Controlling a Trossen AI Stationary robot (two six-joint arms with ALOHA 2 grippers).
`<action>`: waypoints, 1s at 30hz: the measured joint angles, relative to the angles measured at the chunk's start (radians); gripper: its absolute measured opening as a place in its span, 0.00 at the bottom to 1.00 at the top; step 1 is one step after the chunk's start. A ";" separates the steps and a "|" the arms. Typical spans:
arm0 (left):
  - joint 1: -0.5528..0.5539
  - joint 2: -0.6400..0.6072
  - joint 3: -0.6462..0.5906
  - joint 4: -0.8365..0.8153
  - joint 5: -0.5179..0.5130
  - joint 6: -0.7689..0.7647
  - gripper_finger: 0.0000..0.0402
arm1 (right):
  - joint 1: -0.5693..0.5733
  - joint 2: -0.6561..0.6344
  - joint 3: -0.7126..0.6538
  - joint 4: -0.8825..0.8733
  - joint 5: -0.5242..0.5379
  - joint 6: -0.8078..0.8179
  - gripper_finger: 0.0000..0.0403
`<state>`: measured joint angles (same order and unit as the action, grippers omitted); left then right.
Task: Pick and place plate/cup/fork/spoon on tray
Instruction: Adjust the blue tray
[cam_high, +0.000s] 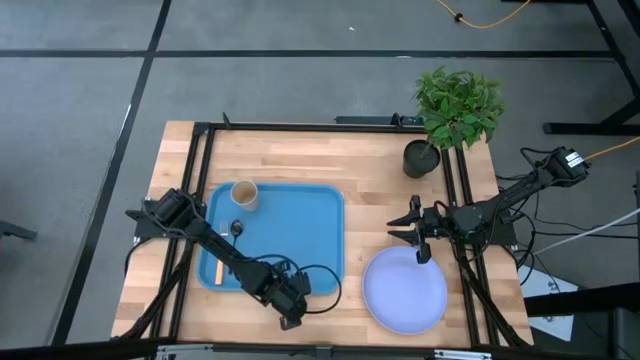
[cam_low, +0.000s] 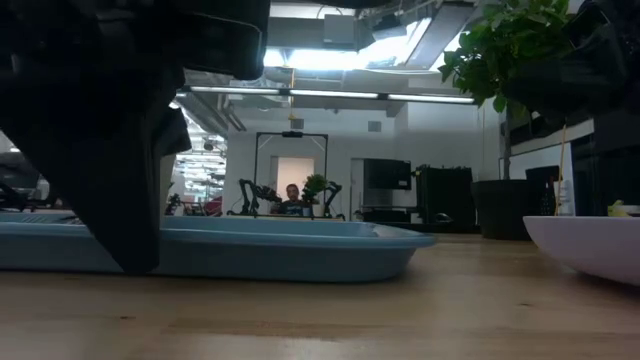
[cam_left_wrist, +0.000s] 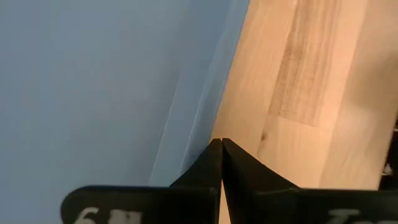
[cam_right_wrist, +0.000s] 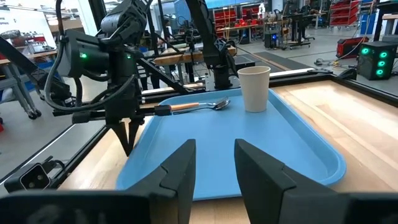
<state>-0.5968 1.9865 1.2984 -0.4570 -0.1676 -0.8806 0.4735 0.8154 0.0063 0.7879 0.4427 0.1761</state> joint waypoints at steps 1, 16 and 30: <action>0.000 0.000 0.000 -0.003 -0.005 0.000 0.00 | 0.000 0.000 0.000 0.000 0.000 0.000 0.29; 0.001 0.000 0.000 -0.046 -0.102 0.000 0.00 | 0.000 0.000 0.000 0.000 0.000 0.002 0.29; 0.001 -0.009 0.022 -0.080 -0.107 0.001 0.00 | 0.000 0.000 0.000 0.000 -0.001 0.003 0.29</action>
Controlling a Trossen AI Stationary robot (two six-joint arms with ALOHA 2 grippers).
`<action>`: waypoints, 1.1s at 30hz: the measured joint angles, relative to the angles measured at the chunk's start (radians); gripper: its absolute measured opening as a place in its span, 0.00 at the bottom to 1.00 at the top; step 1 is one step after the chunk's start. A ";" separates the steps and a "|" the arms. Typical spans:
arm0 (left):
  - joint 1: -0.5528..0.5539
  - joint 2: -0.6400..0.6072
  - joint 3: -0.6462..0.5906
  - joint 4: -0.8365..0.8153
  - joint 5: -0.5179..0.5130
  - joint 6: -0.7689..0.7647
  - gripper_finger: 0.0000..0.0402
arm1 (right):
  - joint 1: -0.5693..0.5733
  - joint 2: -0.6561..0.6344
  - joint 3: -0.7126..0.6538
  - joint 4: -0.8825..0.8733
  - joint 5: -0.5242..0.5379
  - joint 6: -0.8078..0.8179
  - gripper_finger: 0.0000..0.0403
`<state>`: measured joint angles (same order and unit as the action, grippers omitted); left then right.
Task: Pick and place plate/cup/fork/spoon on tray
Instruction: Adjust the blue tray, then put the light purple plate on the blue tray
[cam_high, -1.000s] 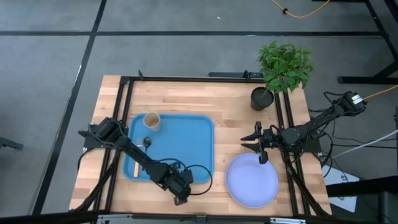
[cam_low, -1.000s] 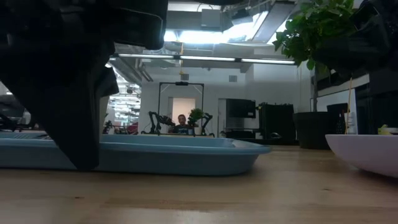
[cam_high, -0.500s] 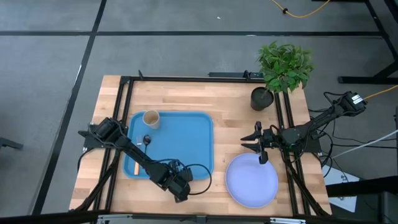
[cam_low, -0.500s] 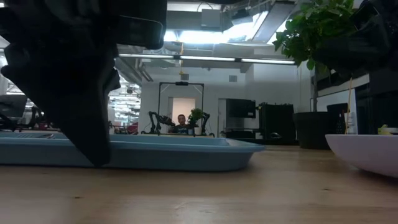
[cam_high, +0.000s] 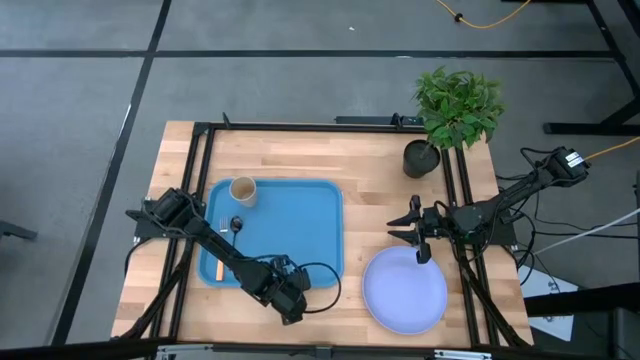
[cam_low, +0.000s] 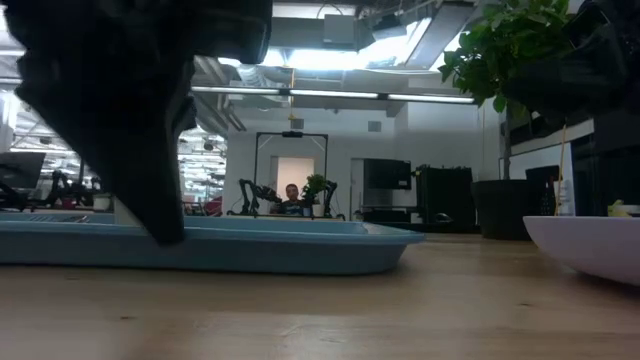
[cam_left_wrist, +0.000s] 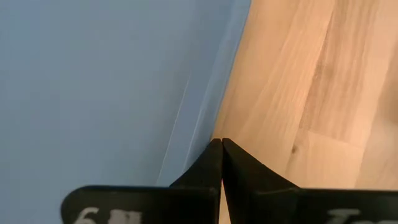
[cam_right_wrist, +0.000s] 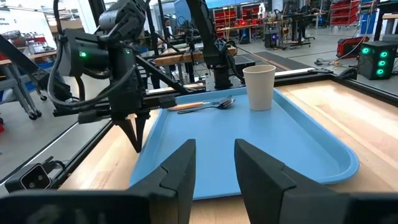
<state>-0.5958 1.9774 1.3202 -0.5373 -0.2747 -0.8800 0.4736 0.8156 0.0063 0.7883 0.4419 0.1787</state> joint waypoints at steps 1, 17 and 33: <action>0.000 0.000 0.010 -0.013 0.000 0.000 0.00 | 0.000 0.000 0.000 0.000 0.000 0.000 0.29; -0.047 0.000 0.492 -0.877 -0.114 0.101 0.00 | 0.000 0.000 0.000 0.016 0.001 -0.006 0.29; -0.136 -0.146 0.716 -0.948 -0.203 0.430 0.00 | 0.000 0.000 0.000 0.009 0.002 -0.133 0.29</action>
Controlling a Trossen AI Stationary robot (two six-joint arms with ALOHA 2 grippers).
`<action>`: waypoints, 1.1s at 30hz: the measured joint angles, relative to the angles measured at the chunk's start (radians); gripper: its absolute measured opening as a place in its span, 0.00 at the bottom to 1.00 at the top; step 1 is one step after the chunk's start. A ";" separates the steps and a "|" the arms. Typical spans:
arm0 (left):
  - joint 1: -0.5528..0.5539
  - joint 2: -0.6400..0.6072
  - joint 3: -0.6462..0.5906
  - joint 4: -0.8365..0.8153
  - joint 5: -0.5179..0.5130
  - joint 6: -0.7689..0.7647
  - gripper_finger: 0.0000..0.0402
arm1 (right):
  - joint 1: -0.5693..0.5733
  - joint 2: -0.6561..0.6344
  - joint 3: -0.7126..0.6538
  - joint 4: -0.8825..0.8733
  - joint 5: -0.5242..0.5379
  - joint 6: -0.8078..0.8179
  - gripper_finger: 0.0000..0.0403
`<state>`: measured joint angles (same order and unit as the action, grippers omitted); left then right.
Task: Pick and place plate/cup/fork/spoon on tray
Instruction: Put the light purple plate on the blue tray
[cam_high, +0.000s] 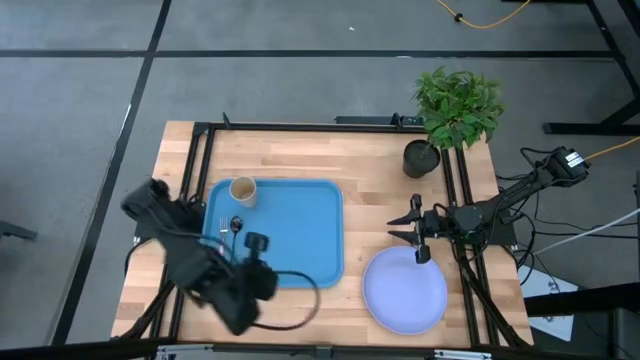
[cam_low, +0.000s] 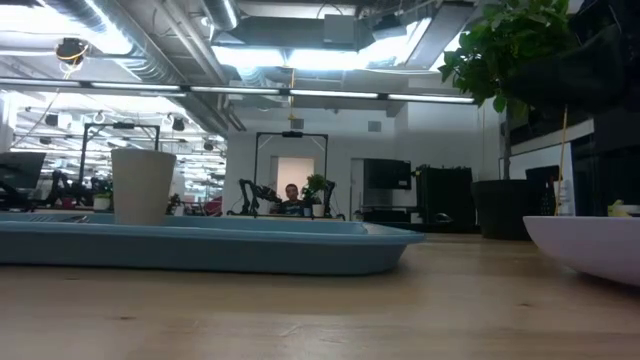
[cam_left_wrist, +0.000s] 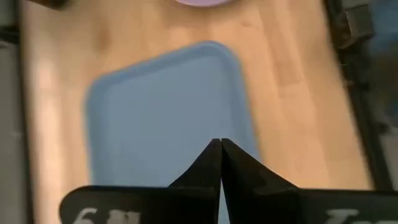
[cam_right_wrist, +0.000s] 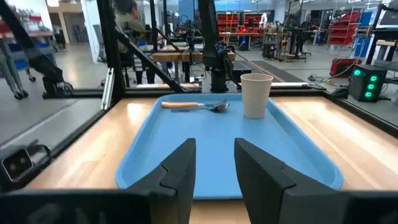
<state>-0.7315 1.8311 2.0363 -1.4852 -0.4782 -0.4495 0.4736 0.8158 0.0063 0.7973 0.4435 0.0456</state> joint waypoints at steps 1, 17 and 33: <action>-0.023 -0.038 -0.041 0.018 -0.041 -0.007 0.00 | 0.000 0.001 0.000 -0.003 0.000 -0.008 0.29; 0.079 -1.149 -1.409 1.237 0.251 0.328 0.00 | 0.000 0.000 0.000 0.098 0.008 0.005 0.29; 0.228 -1.829 -1.917 1.477 0.319 0.352 0.00 | 0.000 0.000 0.000 0.229 0.009 -0.005 0.29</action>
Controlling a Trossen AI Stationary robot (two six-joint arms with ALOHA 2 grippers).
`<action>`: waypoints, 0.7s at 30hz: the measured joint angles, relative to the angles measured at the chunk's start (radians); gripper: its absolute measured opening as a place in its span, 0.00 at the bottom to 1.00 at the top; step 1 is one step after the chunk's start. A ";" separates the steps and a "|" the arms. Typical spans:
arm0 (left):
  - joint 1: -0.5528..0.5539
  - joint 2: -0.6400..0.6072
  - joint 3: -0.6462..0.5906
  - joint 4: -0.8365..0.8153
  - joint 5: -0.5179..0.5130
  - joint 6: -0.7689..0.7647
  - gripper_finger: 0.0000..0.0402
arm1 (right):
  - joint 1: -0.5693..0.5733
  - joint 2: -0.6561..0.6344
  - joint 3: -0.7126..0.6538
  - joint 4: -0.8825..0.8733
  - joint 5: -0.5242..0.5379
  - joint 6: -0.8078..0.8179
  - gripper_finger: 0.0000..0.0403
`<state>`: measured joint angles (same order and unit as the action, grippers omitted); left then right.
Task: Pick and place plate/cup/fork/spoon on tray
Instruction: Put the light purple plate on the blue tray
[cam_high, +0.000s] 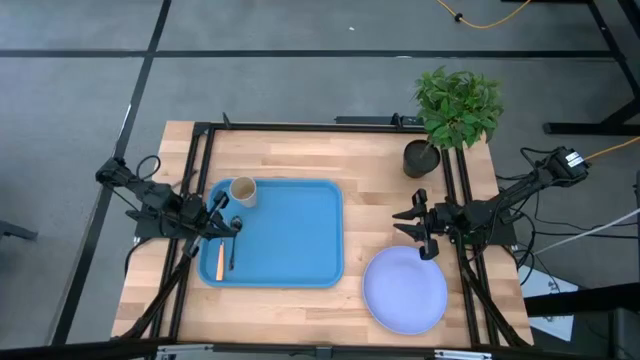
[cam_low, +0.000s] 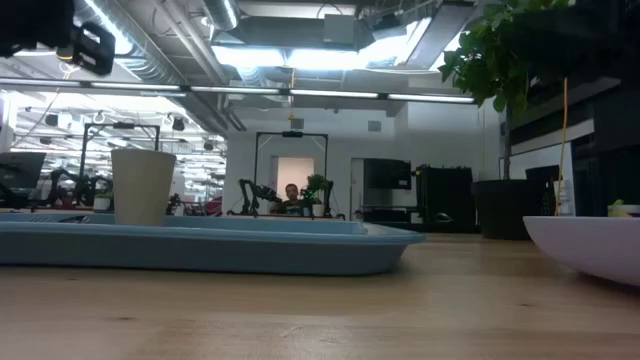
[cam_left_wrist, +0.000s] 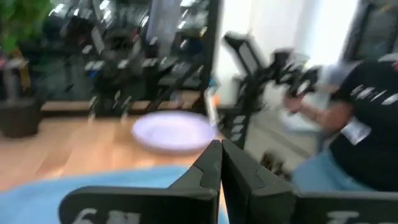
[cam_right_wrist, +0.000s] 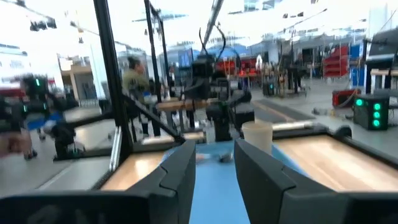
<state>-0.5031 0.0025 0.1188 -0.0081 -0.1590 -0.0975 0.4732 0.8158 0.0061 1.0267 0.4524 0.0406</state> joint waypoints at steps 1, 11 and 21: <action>0.006 0.000 -0.002 0.023 0.030 0.002 0.00 | 0.000 0.000 0.000 0.020 0.000 -0.012 0.29; 0.119 0.001 -0.111 0.092 0.120 -0.028 0.00 | 0.000 -0.001 0.000 0.229 -0.007 -0.003 0.29; 0.271 0.003 -0.111 0.023 0.168 0.026 0.00 | 0.000 -0.019 0.115 0.299 -0.544 -0.046 0.29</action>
<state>-0.2321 0.0055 0.0082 0.0151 0.0093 -0.0714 0.4735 0.7967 0.1213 1.3257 -0.0919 -0.0051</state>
